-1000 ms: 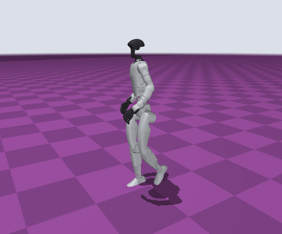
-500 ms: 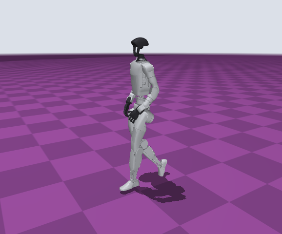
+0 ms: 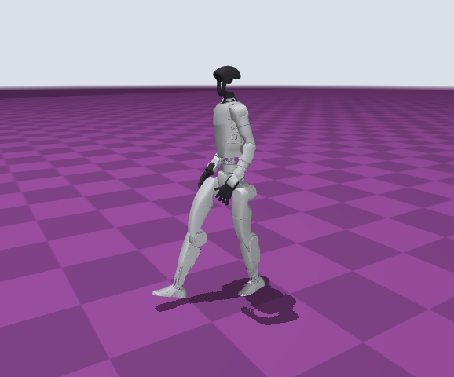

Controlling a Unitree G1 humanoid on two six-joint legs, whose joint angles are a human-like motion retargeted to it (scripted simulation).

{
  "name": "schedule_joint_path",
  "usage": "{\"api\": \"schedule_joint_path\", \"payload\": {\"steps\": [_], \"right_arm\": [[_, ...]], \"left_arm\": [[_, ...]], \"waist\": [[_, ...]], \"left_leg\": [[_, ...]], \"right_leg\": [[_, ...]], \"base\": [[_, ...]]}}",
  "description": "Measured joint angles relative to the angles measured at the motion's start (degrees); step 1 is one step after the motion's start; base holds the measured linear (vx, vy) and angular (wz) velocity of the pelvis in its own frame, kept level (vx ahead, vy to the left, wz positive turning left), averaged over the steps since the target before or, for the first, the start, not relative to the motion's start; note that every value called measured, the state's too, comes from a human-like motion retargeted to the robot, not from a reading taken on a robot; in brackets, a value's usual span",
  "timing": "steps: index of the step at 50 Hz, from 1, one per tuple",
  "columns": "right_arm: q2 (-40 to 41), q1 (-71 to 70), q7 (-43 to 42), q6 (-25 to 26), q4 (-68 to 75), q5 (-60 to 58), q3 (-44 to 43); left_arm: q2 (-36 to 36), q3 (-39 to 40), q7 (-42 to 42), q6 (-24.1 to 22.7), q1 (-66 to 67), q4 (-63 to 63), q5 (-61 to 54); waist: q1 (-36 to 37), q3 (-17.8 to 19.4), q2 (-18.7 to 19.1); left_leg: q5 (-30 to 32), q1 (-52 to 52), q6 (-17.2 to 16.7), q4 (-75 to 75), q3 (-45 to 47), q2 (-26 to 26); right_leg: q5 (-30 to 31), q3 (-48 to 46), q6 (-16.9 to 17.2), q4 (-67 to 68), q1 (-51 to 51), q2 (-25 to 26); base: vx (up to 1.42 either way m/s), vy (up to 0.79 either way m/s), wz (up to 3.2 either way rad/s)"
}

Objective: Walk run

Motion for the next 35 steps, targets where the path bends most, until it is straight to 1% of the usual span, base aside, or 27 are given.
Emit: {"api": "schedule_joint_path", "payload": {"steps": [2, 3, 5, 7, 8, 10, 12, 13, 14, 15, 17, 18, 19, 20, 21, 23, 25, 28, 30, 32, 33, 35], "right_arm": [[0.5, 0.1, 1.4, 0.4, -0.2, 0.8, -0.1], [0.6, 0.2, 1.6, 0.8, -0.4, 1.0, -0.2], [0.7, 0.5, 1.0, 1.1, -1.1, 1.5, -0.4], [0.4, 0.1, 1.4, 1.1, -1.4, 1.5, 0.1], [0.1, -0.2, 2.5, 1.0, -1.2, 1.1, 0.1], [-0.8, -0.4, 4.9, 1.3, -0.7, -0.1, 0.3], [-2.0, -0.8, 5.5, 1.9, -0.3, -0.5, 1.1], [-2.4, -0.9, 5.3, 1.7, 0.0, -0.1, 1.5], [-2.6, -0.9, 5.1, 1.3, 0.5, 0.3, 1.8], [-2.6, -0.7, 4.9, 0.8, 1.1, 0.9, 2.0], [-2.7, -0.2, 5.2, 0.2, 2.3, 1.8, 2.4], [-2.8, 0.0, 5.3, 0.0, 2.8, 2.2, 2.6], [-2.9, 0.2, 5.3, -0.2, 3.3, 2.7, 2.8], [-3.0, 0.4, 5.3, -0.4, 3.8, 3.4, 2.9], [-3.0, 0.6, 5.4, -0.7, 4.3, 4.3, 3.1], [-3.2, 0.9, 5.7, -1.3, 5.1, 5.9, 3.3], [-3.2, 1.0, 6.5, -1.7, 5.7, 7.0, 3.5], [-2.9, 0.9, 7.7, -1.6, 5.9, 7.1, 3.3], [-2.4, 0.9, 8.0, -1.3, 5.9, 6.8, 2.9], [-1.5, 1.2, 8.0, -0.9, 5.9, 6.9, 1.9], [-0.9, 1.5, 7.9, -0.6, 5.9, 7.2, 1.2], [0.4, 2.2, 7.6, -0.3, 6.2, 7.9, -0.2]], "left_arm": [[-0.2, 0.1, -0.2, 0.0, 0.1, 1.4, -0.4], [-0.4, 0.2, -0.2, 0.1, 0.3, 2.2, -0.9], [-0.8, 0.6, -0.1, 0.3, 0.8, 3.9, -2.9], [-1.7, 1.9, -0.2, 0.4, 1.2, 5.5, -5.2], [-2.2, 2.1, -0.2, 0.2, 1.3, 6.2, -5.9], [-2.8, 1.7, 0.2, -0.2, 1.4, 7.1, -6.7], [-2.4, 0.2, 1.4, -1.0, 1.1, 6.4, -5.5], [-1.8, -0.6, 2.2, -1.5, 0.9, 5.5, -4.2], [-1.0, -1.2, 3.0, -2.0, 0.8, 4.4, -2.9], [-0.2, -1.7, 3.9, -2.6, 0.7, 3.3, -1.5], [0.3, -1.9, 5.2, -4.0, 0.7, 1.9, -0.6], [0.3, -1.7, 5.8, -4.7, 0.7, 1.6, -0.6], [0.3, -1.8, 6.3, -5.3, 0.7, 1.3, -0.9], [0.4, -2.1, 6.6, -5.8, 0.6, 1.1, -1.2], [0.6, -2.5, 7.0, -6.1, 0.6, 0.9, -1.2], [0.8, -3.1, 7.5, -6.7, 0.5, 0.3, -0.6], [0.9, -3.2, 7.9, -7.1, 0.5, -0.5, 0.7], [0.3, -2.1, 8.4, -6.9, 0.8, -1.6, 1.4], [-0.2, -1.1, 8.7, -6.6, 1.2, -2.2, 0.7], [-0.8, 0.0, 8.9, -6.1, 1.5, -2.6, -0.6], [-1.2, 0.5, 8.7, -5.7, 1.5, -2.7, -1.2], [-1.9, 1.6, 7.8, -4.8, 1.4, -2.6, -2.0]], "waist": [[-1.2, -0.8, 0.5], [-1.6, -1.5, 0.8], [-3.4, -2.8, 1.1], [-3.6, -4.2, 0.9], [-3.1, -4.4, 0.8], [-2.8, -4.6, 0.0], [-3.0, -4.9, -1.9], [-2.7, -5.2, -2.6], [-2.5, -5.4, -3.1], [-2.2, -5.5, -3.4], [-0.4, -5.4, -4.0], [1.2, -5.3, -4.3], [2.4, -5.1, -4.5], [3.4, -5.0, -4.7], [4.1, -4.9, -4.4], [5.0, -4.5, -3.7], [5.6, -3.9, -2.5], [6.0, -2.6, -1.0], [6.7, -2.0, -0.8], [7.5, -2.1, -1.1], [7.7, -2.2, -1.1], [8.4, -2.6, -1.4]], "left_leg": [[1.4, 1.0, -1.5, 1.4, -1.4, 0.6], [2.9, 1.3, -2.5, 2.3, -1.6, 1.3], [7.8, 2.1, -5.1, 4.8, -2.1, 2.7], [17.0, 1.7, -7.3, 9.3, -1.1, 3.5], [22.5, 0.9, -8.3, 12.7, -0.7, 3.8], [31.2, -2.0, -10.2, 22.2, 0.8, 4.6], [36.4, -5.6, -8.4, 32.1, 6.5, 7.0], [36.7, -7.3, -7.5, 35.2, 8.2, 7.5], [34.3, -9.3, -7.1, 37.9, 9.1, 8.1], [30.6, -11.4, -7.0, 40.3, 9.5, 8.6], [25.7, -15.5, -6.7, 42.2, 11.6, 9.7], [23.1, -18.0, -7.6, 42.2, 11.1, 8.5], [20.4, -20.1, -7.9, 41.5, 11.6, 8.2], [17.5, -22.0, -7.7, 40.4, 12.6, 8.4], [16.0, -23.6, -7.9, 38.0, 13.6, 9.0], [13.5, -26.4, -8.0, 32.3, 15.7, 9.8], [13.1, -28.8, -7.4, 25.3, 16.5, 10.1], [11.6, -32.0, -8.4, 14.5, 13.1, 8.3], [9.5, -34.2, -9.1, 8.0, 9.8, 6.4], [7.3, -35.9, -10.6, 1.6, 8.4, 4.6], [6.4, -36.3, -11.5, -1.2, 9.4, 4.0], [5.3, -36.9, -11.7, -5.1, 11.6, 3.0]], "right_leg": [[-1.1, 0.9, -4.0, 3.6, 0.1, 0.1], [-1.8, -1.5, -5.1, 5.4, 0.5, -0.3], [2.8, -4.9, -5.6, 7.3, 1.7, -1.4], [4.2, 1.4, -6.1, 9.1, 3.1, 0.1], [3.2, 2.0, -6.8, 10.0, 4.1, 0.3], [0.6, 2.5, -8.2, 10.6, 7.5, 0.4], [-0.3, 1.1, -8.6, 9.5, 10.9, -1.2], [-1.1, 0.9, -9.1, 9.1, 12.4, -1.1], [-1.8, 1.7, -9.6, 8.6, 13.7, -0.4], [-2.4, 3.0, -10.0, 8.2, 15.0, 0.5], [-2.7, 2.6, -10.4, 6.7, 17.5, 1.3], [-2.7, 2.7, -10.9, 6.0, 18.5, 1.9], [-2.9, 3.1, -11.4, 5.4, 19.5, 2.7], [-3.2, 3.7, -12.0, 5.0, 20.4, 3.6], [-3.5, 3.6, -12.5, 4.6, 21.2, 4.7], [-4.4, 3.0, -13.4, 3.9, 22.9, 6.7], [-5.5, 2.9, -14.2, 3.4, 24.6, 9.1], [-7.2, 4.1, -15.6, 3.3, 27.2, 12.7], [-8.4, 4.7, -16.5, 3.3, 29.1, 14.0], [-9.5, 5.2, -17.3, 3.5, 30.5, 14.4], [-9.9, 5.4, -17.6, 3.6, 31.1, 14.7], [-10.5, 5.5, -18.1, 4.0, 32.2, 15.0]], "base": [[0.86, -0.44, 0.62], [0.88, -0.49, 0.69], [0.90, -0.55, 0.66], [0.87, -0.58, 0.10], [0.84, -0.52, -0.16], [0.84, -0.47, -0.15], [0.85, -0.48, -0.10], [0.81, -0.46, -0.17], [0.70, -0.39, -0.18], [0.62, -0.33, -0.27], [0.65, -0.31, -0.72], [0.68, -0.29, -1.15], [0.67, -0.27, -1.19], [0.60, -0.23, -0.93], [0.58, -0.22, -0.77], [0.74, -0.26, -0.55], [0.62, -0.20, -0.45], [0.56, -0.17, -0.57], [0.72, -0.19, -0.68], [0.72, -0.16, -0.48], [0.85, -0.13, -0.18], [0.71, -0.09, -0.14]]}}
